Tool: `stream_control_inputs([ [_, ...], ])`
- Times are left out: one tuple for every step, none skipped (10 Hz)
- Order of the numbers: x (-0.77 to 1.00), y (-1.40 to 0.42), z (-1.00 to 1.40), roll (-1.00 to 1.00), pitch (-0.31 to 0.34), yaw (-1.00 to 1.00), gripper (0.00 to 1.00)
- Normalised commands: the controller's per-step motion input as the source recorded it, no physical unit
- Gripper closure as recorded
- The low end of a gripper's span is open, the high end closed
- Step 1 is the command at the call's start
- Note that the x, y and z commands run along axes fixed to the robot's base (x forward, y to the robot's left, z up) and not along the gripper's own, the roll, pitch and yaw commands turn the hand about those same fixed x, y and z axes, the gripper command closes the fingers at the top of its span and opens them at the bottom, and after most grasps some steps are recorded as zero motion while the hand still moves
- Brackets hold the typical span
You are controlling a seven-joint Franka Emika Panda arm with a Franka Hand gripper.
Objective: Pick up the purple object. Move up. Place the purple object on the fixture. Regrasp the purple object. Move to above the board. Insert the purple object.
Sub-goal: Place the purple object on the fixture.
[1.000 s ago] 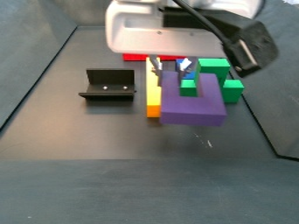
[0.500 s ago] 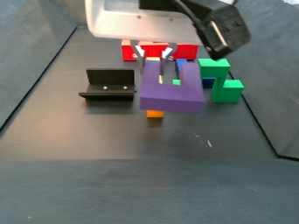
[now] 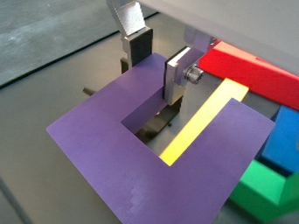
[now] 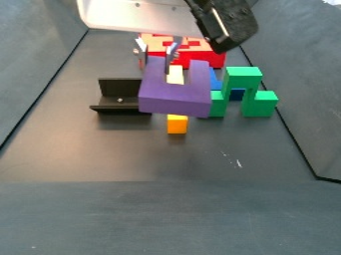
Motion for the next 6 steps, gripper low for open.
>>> stream_control_inputs([
  [0.96,-0.25,0.17,-0.75,0.194,-0.08,1.0],
  [0.84,-0.25,0.22,-0.84,0.043,-0.11,1.0],
  [0.8,-0.22,0.23,-0.88,0.011,-0.13,1.0],
  [0.79,-0.21,0.23,-0.88,0.009,-0.13,1.0],
  [0.83,-0.18,0.17,-0.87,0.02,-0.14,1.0],
  [0.87,-0.17,0.09,-0.81,0.086,-0.13,1.0],
])
